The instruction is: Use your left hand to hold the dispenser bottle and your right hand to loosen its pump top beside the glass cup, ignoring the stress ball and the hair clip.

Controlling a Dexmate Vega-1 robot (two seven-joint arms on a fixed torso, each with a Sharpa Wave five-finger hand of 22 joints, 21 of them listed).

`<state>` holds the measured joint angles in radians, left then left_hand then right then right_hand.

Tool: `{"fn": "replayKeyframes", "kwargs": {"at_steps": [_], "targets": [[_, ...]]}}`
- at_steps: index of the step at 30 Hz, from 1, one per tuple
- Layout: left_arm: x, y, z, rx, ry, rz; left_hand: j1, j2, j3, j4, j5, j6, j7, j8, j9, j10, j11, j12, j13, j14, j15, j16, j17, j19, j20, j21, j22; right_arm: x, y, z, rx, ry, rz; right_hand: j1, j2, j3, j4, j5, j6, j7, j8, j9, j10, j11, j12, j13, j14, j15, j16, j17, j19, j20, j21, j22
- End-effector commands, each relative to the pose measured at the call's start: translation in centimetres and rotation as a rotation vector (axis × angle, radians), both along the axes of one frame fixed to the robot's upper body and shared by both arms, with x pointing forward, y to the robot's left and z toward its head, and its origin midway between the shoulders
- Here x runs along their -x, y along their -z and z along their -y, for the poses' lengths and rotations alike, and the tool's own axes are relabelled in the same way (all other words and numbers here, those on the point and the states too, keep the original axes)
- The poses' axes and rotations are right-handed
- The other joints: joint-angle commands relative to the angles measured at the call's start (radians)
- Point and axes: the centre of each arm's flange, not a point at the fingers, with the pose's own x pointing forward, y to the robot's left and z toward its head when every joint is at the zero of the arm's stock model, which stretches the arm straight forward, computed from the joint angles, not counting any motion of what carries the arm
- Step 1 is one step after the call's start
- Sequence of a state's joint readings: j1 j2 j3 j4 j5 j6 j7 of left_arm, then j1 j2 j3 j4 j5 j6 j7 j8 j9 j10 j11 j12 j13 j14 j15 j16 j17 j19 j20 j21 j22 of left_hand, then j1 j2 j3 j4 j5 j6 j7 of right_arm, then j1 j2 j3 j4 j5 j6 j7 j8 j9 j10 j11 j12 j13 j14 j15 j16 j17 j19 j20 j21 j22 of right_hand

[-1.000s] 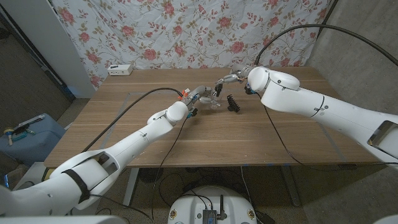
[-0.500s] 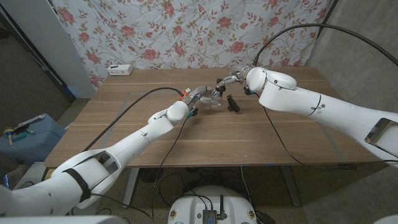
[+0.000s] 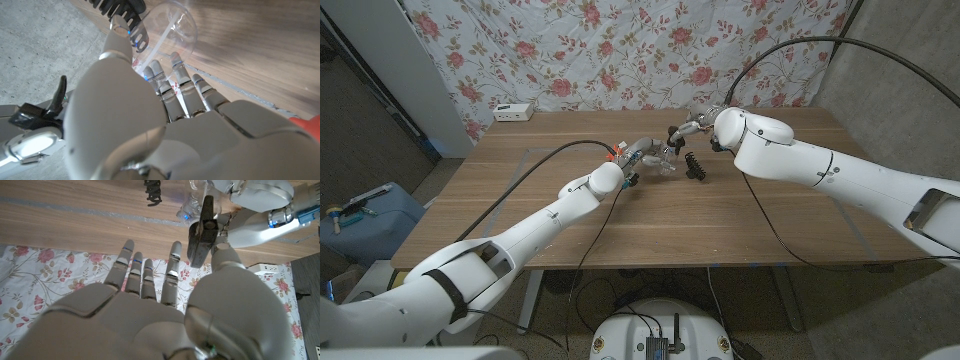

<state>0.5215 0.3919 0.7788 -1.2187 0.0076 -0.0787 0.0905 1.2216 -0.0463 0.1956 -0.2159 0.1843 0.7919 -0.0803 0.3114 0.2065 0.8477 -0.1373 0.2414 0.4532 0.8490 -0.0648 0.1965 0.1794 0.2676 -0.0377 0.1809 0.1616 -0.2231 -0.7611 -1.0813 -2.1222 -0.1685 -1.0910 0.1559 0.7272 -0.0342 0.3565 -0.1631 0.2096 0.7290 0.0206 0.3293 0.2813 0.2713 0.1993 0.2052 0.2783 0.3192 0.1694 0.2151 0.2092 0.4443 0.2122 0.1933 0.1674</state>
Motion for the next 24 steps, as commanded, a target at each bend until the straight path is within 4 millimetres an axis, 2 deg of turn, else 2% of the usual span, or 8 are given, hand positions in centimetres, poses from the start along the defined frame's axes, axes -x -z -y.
{"fn": "replayKeyframes", "kwargs": {"at_steps": [1,9,16,24], "targets": [[-0.05,0.26,-0.04,0.010,-0.002,-0.007,-0.115,0.128,0.079,0.073,-0.003,0.088,0.003,0.007,0.004,0.034,-0.027,0.003,0.022,0.053,-0.125,0.003,0.004,-0.002,-0.121,0.001,0.003,-0.41,-0.09,-0.04,-0.019,-0.024,0.006,0.036,0.006,0.024,-0.009,-0.005,0.000,-0.013,0.006,0.000,-0.001,-0.022,0.001,0.000,-0.001,-0.018,0.005,0.004,0.013,-0.001,0.001,0.003],[-0.08,0.42,0.04,0.013,-0.002,-0.011,-0.117,0.130,0.080,0.074,-0.003,0.088,0.002,0.007,0.004,0.034,-0.026,0.002,0.023,0.052,-0.125,0.003,0.004,-0.002,-0.120,0.001,0.003,-0.49,-0.07,0.21,-0.047,-0.044,0.008,0.071,0.015,0.046,-0.015,-0.009,-0.010,-0.032,0.001,-0.006,-0.010,-0.031,-0.002,-0.001,-0.016,-0.031,0.000,0.006,0.008,-0.002,-0.003,0.002],[-0.12,0.48,0.11,0.013,0.003,-0.013,-0.118,0.129,0.081,0.074,-0.003,0.087,0.002,0.006,0.004,0.034,-0.026,0.001,0.024,0.054,-0.124,0.003,0.004,-0.002,-0.120,0.001,0.003,-0.72,0.11,0.50,-0.075,-0.066,-0.013,0.127,0.027,0.079,-0.022,-0.013,-0.004,-0.043,0.004,-0.012,-0.013,-0.042,-0.001,-0.002,-0.022,-0.039,0.000,0.007,0.004,-0.002,-0.005,0.002],[-0.13,0.42,0.08,0.012,0.005,-0.011,-0.118,0.130,0.082,0.073,-0.003,0.087,0.002,0.006,0.004,0.033,-0.026,0.000,0.024,0.052,-0.124,0.002,0.004,-0.003,-0.120,0.001,0.003,-1.06,0.25,0.76,-0.115,-0.095,-0.025,0.229,0.033,0.130,-0.028,-0.018,0.024,-0.073,0.017,-0.020,-0.010,-0.059,0.002,-0.005,-0.021,-0.056,0.002,0.008,0.003,-0.007,-0.004,0.002]]}}
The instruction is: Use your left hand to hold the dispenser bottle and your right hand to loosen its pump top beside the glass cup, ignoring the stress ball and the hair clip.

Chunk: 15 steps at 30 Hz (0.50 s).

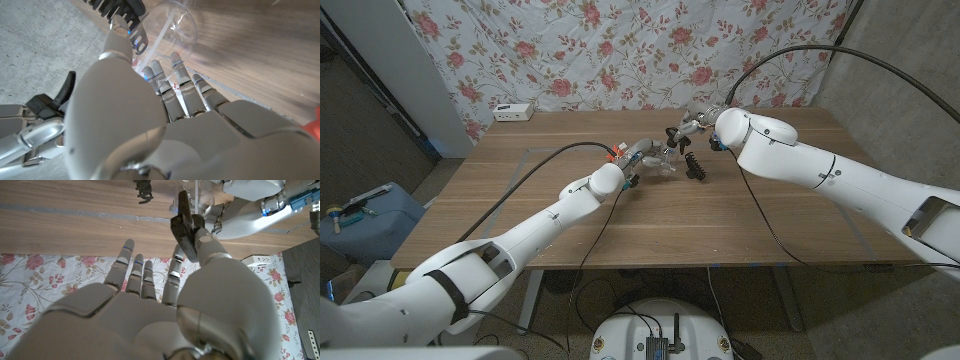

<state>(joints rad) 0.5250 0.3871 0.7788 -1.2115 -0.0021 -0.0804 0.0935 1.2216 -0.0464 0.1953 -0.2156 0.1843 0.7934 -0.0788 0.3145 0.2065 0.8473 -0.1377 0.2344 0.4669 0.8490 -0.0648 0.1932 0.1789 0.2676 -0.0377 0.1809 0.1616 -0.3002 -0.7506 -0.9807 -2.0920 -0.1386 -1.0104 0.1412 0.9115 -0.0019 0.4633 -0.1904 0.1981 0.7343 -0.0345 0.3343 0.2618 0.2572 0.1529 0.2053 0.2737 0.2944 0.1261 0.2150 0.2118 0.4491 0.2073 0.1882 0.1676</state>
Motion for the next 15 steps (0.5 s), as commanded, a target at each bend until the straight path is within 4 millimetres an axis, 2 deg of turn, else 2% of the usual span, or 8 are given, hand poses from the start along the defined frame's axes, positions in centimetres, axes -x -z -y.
{"fn": "replayKeyframes", "kwargs": {"at_steps": [1,15], "targets": [[-0.02,0.06,0.04,0.003,-0.001,-0.003,-0.118,0.130,0.082,0.073,-0.003,0.085,0.000,0.002,0.004,0.033,-0.027,0.007,0.011,0.053,-0.124,0.006,0.005,-0.003,-0.120,0.001,0.003,-0.37,0.24,0.09,-0.053,-0.052,-0.018,0.051,0.001,0.027,-0.001,-0.007,0.019,-0.020,0.013,-0.002,0.004,-0.013,0.002,0.000,0.004,-0.014,0.003,0.006,-0.001,-0.002,0.001,0.002],[0.22,0.45,-0.02,0.013,-0.003,-0.006,-0.118,0.130,0.083,0.072,-0.003,0.086,0.000,0.002,0.005,0.035,-0.026,0.007,0.012,0.053,-0.123,0.006,0.006,-0.002,-0.117,0.001,0.003,-0.47,0.29,0.36,-0.117,-0.097,-0.010,0.155,-0.004,0.071,0.000,-0.011,0.075,-0.061,0.040,-0.010,0.017,-0.035,0.006,-0.005,0.009,-0.042,0.010,0.012,-0.005,-0.024,0.001,0.003]]}}
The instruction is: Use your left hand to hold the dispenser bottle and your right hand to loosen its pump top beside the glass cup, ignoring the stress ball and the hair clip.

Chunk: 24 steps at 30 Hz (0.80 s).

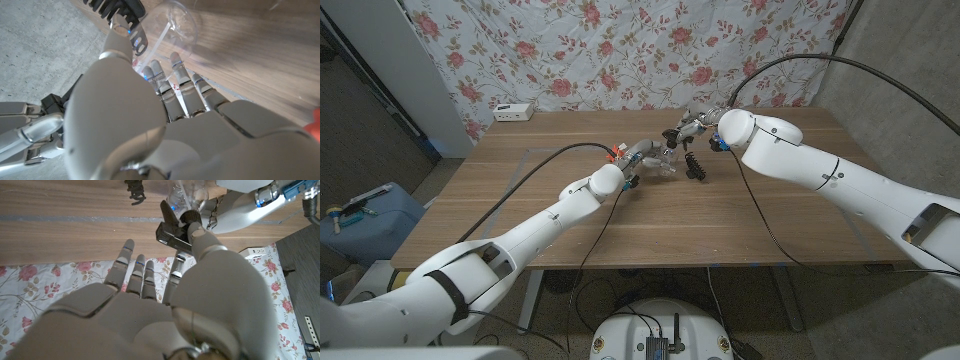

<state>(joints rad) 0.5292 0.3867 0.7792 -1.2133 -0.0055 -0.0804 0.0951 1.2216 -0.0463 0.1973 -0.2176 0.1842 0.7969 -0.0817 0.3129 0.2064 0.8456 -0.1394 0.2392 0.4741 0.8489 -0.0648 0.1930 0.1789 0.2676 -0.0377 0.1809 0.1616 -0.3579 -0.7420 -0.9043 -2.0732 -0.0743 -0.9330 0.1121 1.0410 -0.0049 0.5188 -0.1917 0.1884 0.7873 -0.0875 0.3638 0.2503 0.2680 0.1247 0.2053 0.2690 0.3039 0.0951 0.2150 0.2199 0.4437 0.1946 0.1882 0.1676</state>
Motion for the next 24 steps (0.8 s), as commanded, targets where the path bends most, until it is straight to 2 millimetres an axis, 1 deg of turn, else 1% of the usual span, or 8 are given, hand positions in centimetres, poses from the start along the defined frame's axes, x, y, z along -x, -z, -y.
{"fn": "replayKeyframes", "kwargs": {"at_steps": [1,8,11,14,17,24], "targets": [[0.18,0.22,-0.08,0.009,-0.005,-0.003,-0.118,0.130,0.081,0.074,-0.003,0.082,0.003,0.003,0.005,0.037,-0.024,0.003,0.005,0.053,-0.122,0.007,0.005,-0.003,-0.117,0.001,0.003,-0.12,0.09,0.20,-0.049,-0.035,0.001,0.031,-0.001,0.017,0.002,-0.002,0.027,-0.010,0.013,0.001,0.010,-0.011,0.007,-0.001,-0.001,-0.013,0.010,0.004,0.000,-0.013,0.001,0.003],[0.31,0.37,-0.12,0.009,-0.001,-0.003,-0.119,0.130,0.081,0.075,-0.004,0.082,0.002,0.003,0.005,0.038,-0.024,0.002,0.006,0.052,-0.124,0.007,0.006,-0.003,-0.116,0.001,0.003,-0.10,0.11,0.19,-0.064,-0.041,0.009,0.068,0.001,0.026,0.007,-0.003,0.080,-0.031,0.037,-0.004,0.025,-0.026,0.011,-0.004,0.002,-0.021,0.017,0.010,-0.001,-0.024,0.002,0.003],[0.34,0.39,-0.15,0.009,-0.002,-0.004,-0.118,0.130,0.082,0.074,-0.003,0.083,0.002,0.003,0.005,0.038,-0.023,0.002,0.006,0.052,-0.124,0.006,0.006,-0.003,-0.116,0.001,0.003,-0.09,0.12,0.18,-0.071,-0.042,0.013,0.075,0.003,0.027,0.009,-0.003,0.091,-0.033,0.042,-0.005,0.031,-0.032,0.013,-0.005,0.003,-0.024,0.019,0.012,-0.002,-0.028,0.002,0.003],[0.37,0.37,-0.18,0.009,-0.003,-0.003,-0.119,0.130,0.082,0.074,-0.003,0.082,0.002,0.002,0.005,0.038,-0.022,0.002,0.006,0.053,-0.125,0.007,0.006,-0.003,-0.113,0.001,0.003,-0.10,0.13,0.16,-0.074,-0.042,0.016,0.085,0.004,0.027,0.011,-0.004,0.121,-0.039,0.055,-0.006,0.041,-0.038,0.015,-0.007,0.004,-0.027,0.022,0.014,-0.003,-0.033,0.002,0.003],[0.38,0.34,-0.21,0.008,-0.001,-0.001,-0.120,0.131,0.082,0.074,-0.003,0.083,0.003,0.003,0.005,0.038,-0.023,0.002,0.007,0.053,-0.124,0.007,0.006,-0.003,-0.112,0.001,0.003,-0.10,0.15,0.13,-0.075,-0.044,0.017,0.095,0.008,0.025,0.014,-0.003,0.157,-0.050,0.071,-0.008,0.056,-0.043,0.019,-0.009,0.004,-0.031,0.025,0.018,-0.004,-0.039,0.003,0.003],[0.38,0.31,-0.23,0.009,-0.001,-0.002,-0.119,0.131,0.082,0.074,-0.004,0.083,0.004,0.002,0.005,0.041,-0.022,0.002,0.007,0.052,-0.125,0.007,0.007,-0.003,-0.112,0.001,0.003,-0.13,0.16,0.02,-0.074,-0.044,0.015,0.101,0.010,0.021,0.017,-0.003,0.181,-0.054,0.083,-0.010,0.070,-0.051,0.022,-0.011,0.007,-0.037,0.030,0.021,-0.004,-0.047,0.003,0.003]]}}
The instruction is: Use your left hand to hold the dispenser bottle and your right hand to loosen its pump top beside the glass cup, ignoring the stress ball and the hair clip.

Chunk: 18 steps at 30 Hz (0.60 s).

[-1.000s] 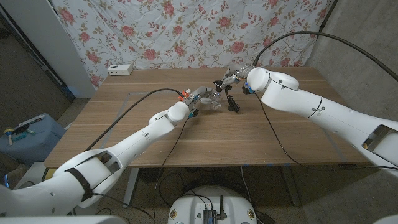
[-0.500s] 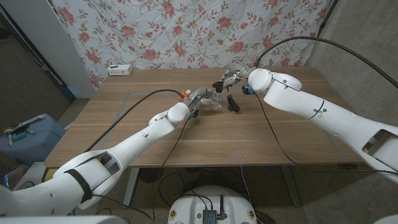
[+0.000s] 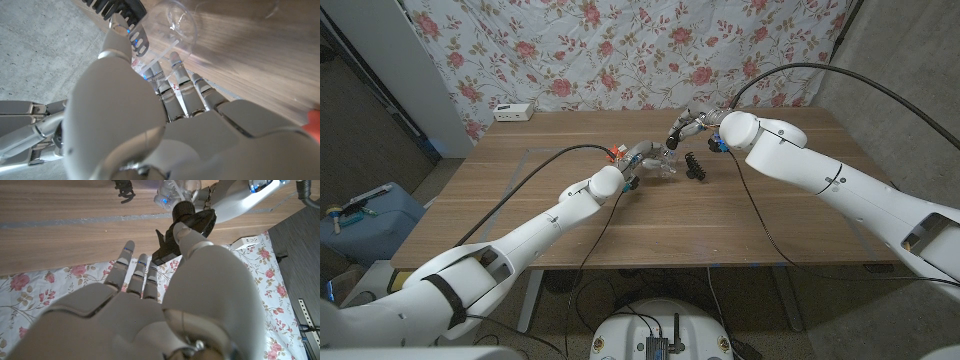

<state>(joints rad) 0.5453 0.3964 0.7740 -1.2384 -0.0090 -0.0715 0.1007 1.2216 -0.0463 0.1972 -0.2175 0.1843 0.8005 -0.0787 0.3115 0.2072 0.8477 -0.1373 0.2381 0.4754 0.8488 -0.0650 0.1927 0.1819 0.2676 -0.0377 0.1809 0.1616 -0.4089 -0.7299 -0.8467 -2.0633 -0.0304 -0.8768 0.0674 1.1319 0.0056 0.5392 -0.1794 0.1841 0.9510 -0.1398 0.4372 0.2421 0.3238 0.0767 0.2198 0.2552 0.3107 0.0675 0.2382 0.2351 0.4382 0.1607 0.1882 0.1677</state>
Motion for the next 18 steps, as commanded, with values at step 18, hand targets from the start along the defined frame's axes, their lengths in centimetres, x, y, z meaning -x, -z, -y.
{"fn": "replayKeyframes", "kwargs": {"at_steps": [18], "targets": [[0.47,0.21,-0.50,0.009,-0.011,0.007,-0.120,0.133,0.084,0.074,-0.004,0.080,0.001,0.003,0.004,0.039,-0.026,0.003,0.008,0.051,-0.123,0.007,0.004,-0.002,-0.110,0.001,0.003,0.28,-0.29,0.07,-0.006,-0.027,0.006,0.042,0.002,-0.004,0.003,0.004,-0.055,-0.030,-0.024,-0.014,0.008,-0.016,-0.002,-0.003,-0.008,-0.015,0.011,0.012,-0.010,-0.019,0.001,0.003]]}}
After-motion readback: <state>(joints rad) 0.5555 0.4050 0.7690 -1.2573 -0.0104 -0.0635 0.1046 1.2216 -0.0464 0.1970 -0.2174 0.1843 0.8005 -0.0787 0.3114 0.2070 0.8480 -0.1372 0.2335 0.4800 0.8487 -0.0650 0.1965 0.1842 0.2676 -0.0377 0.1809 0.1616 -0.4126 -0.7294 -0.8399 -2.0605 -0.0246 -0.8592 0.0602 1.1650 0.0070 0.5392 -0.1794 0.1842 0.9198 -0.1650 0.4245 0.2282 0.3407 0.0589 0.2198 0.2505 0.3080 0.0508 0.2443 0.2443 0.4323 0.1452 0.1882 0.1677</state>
